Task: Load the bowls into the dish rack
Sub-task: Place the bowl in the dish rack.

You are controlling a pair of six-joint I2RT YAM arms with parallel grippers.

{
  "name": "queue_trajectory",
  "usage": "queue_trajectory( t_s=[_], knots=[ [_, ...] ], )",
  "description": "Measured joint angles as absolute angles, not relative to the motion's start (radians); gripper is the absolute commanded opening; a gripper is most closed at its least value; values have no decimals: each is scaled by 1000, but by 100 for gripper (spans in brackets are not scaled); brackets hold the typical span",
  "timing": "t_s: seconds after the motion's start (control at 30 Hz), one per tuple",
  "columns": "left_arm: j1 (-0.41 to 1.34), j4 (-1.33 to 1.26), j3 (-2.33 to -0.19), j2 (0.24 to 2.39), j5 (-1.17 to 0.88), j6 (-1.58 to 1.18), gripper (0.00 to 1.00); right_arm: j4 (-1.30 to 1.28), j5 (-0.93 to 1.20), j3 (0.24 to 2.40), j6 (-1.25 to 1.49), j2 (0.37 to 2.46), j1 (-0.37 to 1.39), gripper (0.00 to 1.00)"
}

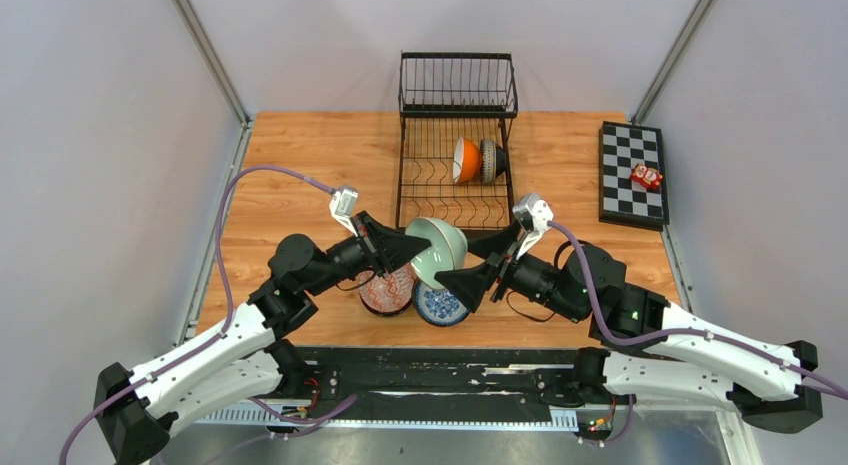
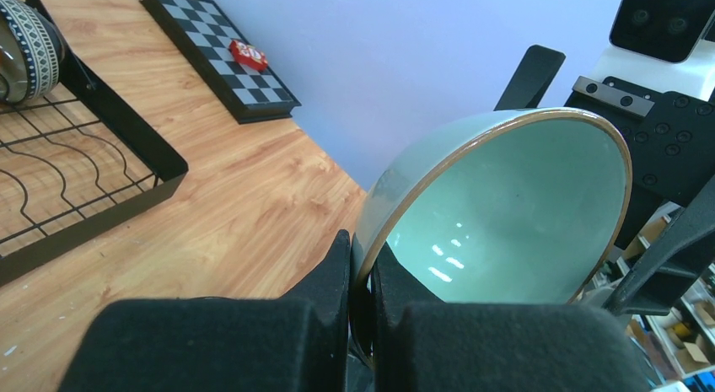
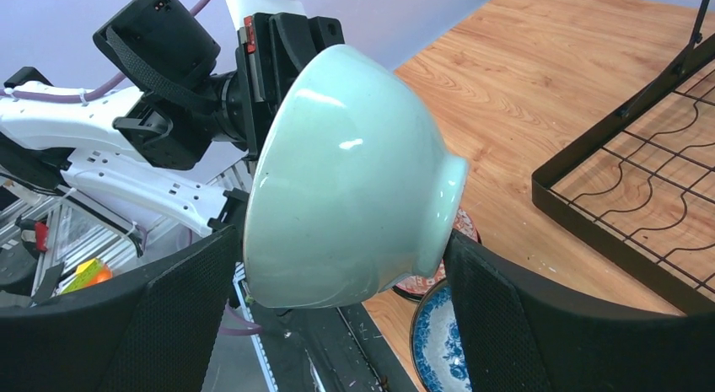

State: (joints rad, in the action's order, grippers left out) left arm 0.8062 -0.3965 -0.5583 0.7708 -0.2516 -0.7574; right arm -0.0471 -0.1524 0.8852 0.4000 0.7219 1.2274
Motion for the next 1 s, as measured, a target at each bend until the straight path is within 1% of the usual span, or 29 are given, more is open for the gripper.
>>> queue_trajectory(
  t_s=[0.1, 0.17, 0.2, 0.23, 0.27, 0.3, 0.6, 0.7, 0.73, 0.83, 0.97, 1.0],
  knots=[
    [806, -402, -558, 772, -251, -761, 0, -43, -147, 885, 400, 724, 1227, 86],
    [806, -406, -558, 774, -251, -764, 0, -41, -146, 885, 400, 728, 1227, 77],
    [806, -410, -558, 776, -252, -767, 0, -40, -146, 885, 398, 731, 1227, 60],
    [806, -413, -558, 777, -252, -770, 0, -40, -149, 885, 400, 733, 1227, 30],
    [806, -417, -558, 778, -251, -768, 0, -40, -150, 885, 397, 735, 1225, 7],
    [805, -421, -558, 778, -250, -772, 0, -36, -159, 885, 407, 738, 1221, 3],
    [800, -433, -553, 784, -249, -779, 0, -29, -167, 887, 401, 750, 1220, 3],
    [800, -432, -553, 784, -247, -780, 5, -28, -170, 887, 401, 750, 1220, 3],
    [800, -432, -553, 784, -246, -779, 7, -28, -171, 887, 402, 750, 1220, 3],
    [800, -428, -553, 784, -242, -778, 18, -27, -181, 887, 401, 750, 1220, 3],
    [800, -418, -553, 783, -233, -776, 37, -27, -187, 887, 399, 760, 1220, 3],
    [800, -416, -553, 783, -233, -776, 41, -28, -189, 887, 397, 765, 1220, 3]
  ],
)
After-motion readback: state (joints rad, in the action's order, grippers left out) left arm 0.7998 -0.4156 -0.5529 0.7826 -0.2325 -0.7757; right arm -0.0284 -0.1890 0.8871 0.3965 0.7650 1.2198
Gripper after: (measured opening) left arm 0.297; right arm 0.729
